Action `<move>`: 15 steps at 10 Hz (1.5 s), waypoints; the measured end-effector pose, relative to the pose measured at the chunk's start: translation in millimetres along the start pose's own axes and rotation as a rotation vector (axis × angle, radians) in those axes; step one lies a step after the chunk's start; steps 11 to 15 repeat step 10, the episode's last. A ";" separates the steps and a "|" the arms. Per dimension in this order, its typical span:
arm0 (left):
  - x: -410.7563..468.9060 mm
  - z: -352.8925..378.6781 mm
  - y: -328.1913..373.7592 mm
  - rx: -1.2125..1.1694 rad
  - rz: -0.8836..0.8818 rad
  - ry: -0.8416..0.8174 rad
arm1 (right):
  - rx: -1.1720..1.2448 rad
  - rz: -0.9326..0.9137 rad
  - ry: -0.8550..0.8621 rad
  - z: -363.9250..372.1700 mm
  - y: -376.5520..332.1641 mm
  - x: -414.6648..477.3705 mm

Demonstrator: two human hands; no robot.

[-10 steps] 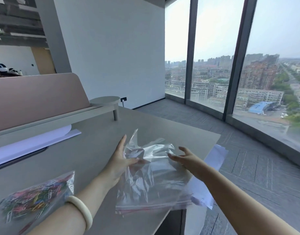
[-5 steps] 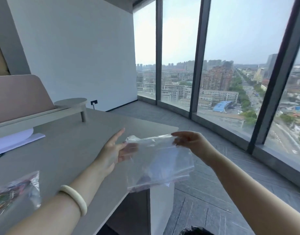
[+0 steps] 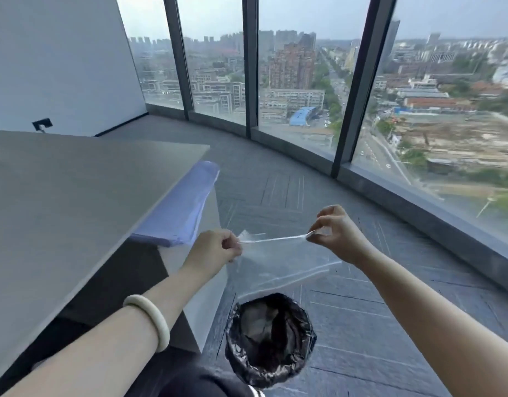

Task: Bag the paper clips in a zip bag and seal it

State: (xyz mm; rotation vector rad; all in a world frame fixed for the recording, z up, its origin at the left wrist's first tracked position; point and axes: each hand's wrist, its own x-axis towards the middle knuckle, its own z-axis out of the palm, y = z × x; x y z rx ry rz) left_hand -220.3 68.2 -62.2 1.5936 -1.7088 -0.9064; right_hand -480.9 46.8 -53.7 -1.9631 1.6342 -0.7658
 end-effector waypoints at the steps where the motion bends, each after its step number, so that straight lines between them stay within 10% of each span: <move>1: 10.8 44.9 -38.8 0.102 -0.034 -0.034 | 0.006 0.116 -0.047 38.9 48.7 -3.3; 6: 80.5 166.5 -250.9 0.245 -0.463 -0.189 | 0.102 0.592 -0.331 257.9 221.8 38.2; 9: 72.0 207.1 -299.4 0.261 -0.511 -0.816 | -0.200 0.550 -0.692 306.4 258.3 21.8; 15: 75.8 203.2 -295.5 0.214 -0.481 -0.812 | -0.128 0.491 -0.620 299.2 249.8 23.8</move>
